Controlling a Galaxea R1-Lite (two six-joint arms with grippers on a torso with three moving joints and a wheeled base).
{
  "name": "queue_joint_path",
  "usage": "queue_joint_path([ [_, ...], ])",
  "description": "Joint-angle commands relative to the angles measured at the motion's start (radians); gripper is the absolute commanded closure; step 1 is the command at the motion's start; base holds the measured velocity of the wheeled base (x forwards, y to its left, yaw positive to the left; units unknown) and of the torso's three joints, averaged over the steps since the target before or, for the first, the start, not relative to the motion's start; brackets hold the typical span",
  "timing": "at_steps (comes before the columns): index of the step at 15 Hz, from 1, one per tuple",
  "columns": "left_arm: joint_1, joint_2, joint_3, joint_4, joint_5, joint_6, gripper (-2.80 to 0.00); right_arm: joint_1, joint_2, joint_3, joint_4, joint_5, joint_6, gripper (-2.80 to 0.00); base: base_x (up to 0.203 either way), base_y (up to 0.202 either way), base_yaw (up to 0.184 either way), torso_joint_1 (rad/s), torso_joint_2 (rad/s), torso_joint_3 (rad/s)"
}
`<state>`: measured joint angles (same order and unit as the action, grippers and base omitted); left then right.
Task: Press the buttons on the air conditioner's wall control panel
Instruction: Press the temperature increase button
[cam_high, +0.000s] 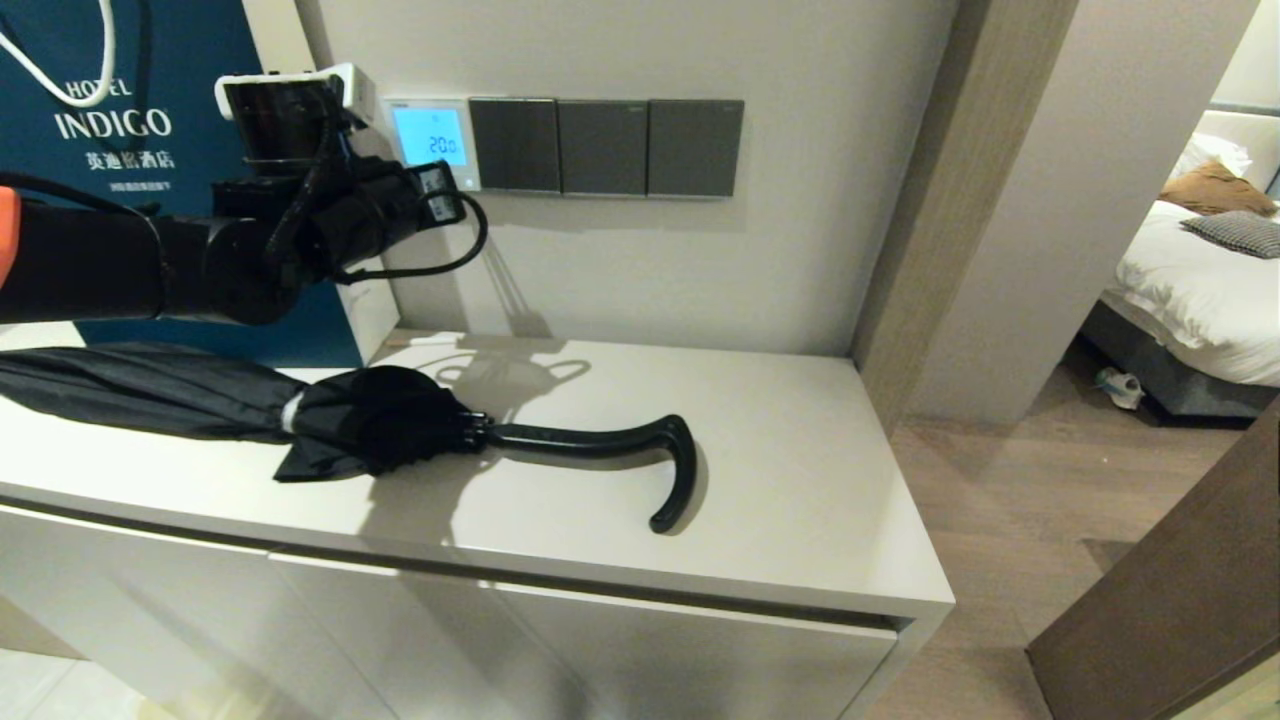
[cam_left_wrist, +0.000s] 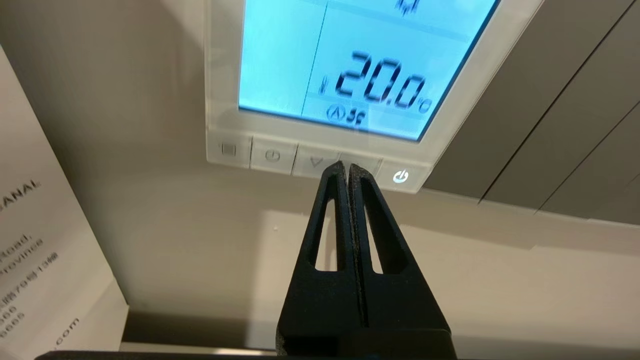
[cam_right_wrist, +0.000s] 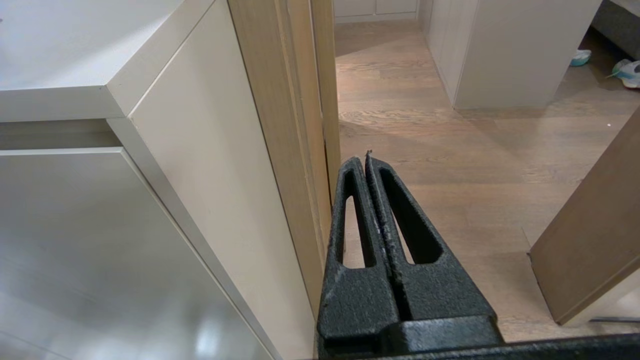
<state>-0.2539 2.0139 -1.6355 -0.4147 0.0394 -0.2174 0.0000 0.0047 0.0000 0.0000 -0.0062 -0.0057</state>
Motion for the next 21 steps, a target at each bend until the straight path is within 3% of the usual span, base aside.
queue_joint_path([
  [1,-0.001,0.005,0.009,-0.003,0.002,-0.002,0.0,0.0,0.001,0.002,0.0,0.0,0.0,0.0,0.0,0.0,0.0,0.0,0.0,0.0],
  [4,-0.001,0.005,0.009,-0.003,0.002,-0.002,0.0,0.0,0.001,0.002,0.0,0.0,0.0,0.0,0.0,0.0,0.0,0.0,0.0,0.0],
  [8,-0.001,-0.063,0.112,-0.01,-0.004,-0.007,0.0,0.0,0.001,0.002,0.0,0.0,0.0,0.0,0.0,0.0,0.0,0.0,0.0,0.0],
  [10,-0.001,-0.071,0.154,-0.089,0.001,-0.003,0.0,0.0,0.001,0.002,0.0,0.0,0.0,0.0,0.0,0.0,0.0,0.0,0.0,0.0],
  [21,-0.004,-0.058,0.106,-0.081,0.0,0.0,0.0,0.0,0.001,0.002,0.0,0.0,0.0,0.0,0.0,0.0,0.0,0.0,0.0,0.0],
])
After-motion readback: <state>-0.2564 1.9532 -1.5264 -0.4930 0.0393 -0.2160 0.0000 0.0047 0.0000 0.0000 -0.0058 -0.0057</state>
